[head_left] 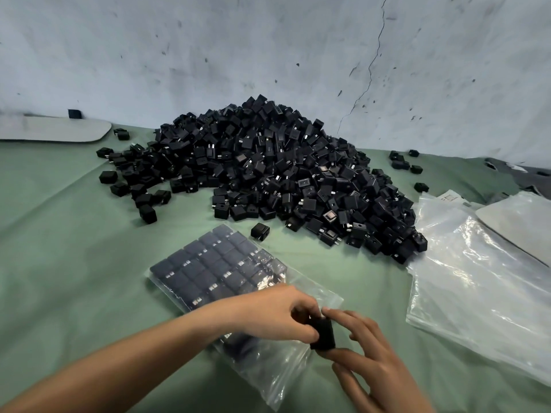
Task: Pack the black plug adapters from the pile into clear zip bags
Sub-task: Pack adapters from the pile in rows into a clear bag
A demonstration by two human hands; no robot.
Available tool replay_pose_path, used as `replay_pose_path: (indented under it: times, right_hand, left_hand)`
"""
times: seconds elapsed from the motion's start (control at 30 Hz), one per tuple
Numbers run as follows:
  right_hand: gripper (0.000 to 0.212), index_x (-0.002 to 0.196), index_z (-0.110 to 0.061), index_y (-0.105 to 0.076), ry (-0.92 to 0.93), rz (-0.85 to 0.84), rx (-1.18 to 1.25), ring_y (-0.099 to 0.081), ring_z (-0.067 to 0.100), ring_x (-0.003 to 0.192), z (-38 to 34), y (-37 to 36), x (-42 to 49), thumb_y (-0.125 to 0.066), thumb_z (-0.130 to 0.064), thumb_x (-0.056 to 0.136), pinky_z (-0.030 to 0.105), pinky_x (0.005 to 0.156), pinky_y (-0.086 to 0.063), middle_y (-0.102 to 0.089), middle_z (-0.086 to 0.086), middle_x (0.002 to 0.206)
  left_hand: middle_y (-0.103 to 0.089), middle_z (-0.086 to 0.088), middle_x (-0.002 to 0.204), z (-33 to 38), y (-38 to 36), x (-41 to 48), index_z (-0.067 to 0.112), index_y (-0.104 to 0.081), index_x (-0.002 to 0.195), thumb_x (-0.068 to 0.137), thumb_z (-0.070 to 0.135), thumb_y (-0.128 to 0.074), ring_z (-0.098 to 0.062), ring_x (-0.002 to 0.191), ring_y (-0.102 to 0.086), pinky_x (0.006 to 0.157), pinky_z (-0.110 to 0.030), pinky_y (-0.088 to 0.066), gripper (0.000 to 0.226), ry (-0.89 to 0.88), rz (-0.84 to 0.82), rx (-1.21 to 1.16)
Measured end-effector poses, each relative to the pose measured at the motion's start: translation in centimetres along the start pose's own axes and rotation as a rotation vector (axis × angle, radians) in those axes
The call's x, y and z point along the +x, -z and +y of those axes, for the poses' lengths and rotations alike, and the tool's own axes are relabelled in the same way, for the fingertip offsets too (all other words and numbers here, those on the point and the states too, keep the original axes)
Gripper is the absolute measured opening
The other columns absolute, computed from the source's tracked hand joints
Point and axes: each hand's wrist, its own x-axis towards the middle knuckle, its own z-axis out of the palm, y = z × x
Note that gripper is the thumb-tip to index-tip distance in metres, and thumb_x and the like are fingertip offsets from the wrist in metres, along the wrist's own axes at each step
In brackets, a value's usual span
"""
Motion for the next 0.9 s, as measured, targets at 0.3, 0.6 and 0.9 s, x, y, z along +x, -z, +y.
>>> replay_pose_path:
  times: [0.3, 0.6, 0.9]
  right_hand:
    - [0.030, 0.078, -0.041, -0.077, -0.501, 0.003, 0.267, -0.048, 0.001, 0.091, 0.8, -1.7, -2.5, -0.062, -0.017, 0.066, 0.012, 0.079, -0.040, -0.063, 0.001, 0.103]
    - [0.018, 0.084, -0.026, -0.078, -0.643, 0.024, 0.222, -0.054, 0.029, 0.101, 0.4, -5.7, 0.5, -0.067, -0.014, 0.076, 0.025, 0.086, -0.038, -0.060, 0.003, 0.109]
    - [0.051, 0.140, -0.052, -0.028, -0.717, -0.281, 0.022, -0.005, 0.015, 0.141, 0.2, -7.4, 1.0, -0.046, -0.039, 0.094, 0.030, 0.108, -0.013, -0.001, -0.019, 0.157]
  left_hand:
    - [-0.039, 0.011, 0.090, -1.1, -2.7, -1.3, 0.026, -0.040, 0.091, 0.079, 0.078, -0.037, -0.009, 0.081, -0.037, 0.071, -0.027, -0.033, 0.052, -0.070, 0.318, 0.656]
    - [-0.050, 0.000, 0.078, 0.4, -4.0, -0.7, 0.015, -0.059, 0.075, 0.083, 0.032, -0.050, -0.021, 0.073, -0.055, 0.070, -0.031, -0.026, 0.021, -0.160, 0.438, 0.771]
    - [-0.051, 0.011, 0.108, -1.8, -2.5, -0.7, 0.024, -0.058, 0.113, 0.098, 0.049, -0.037, -0.004, 0.101, -0.041, 0.098, -0.030, -0.033, 0.036, 0.027, 0.485, 0.523]
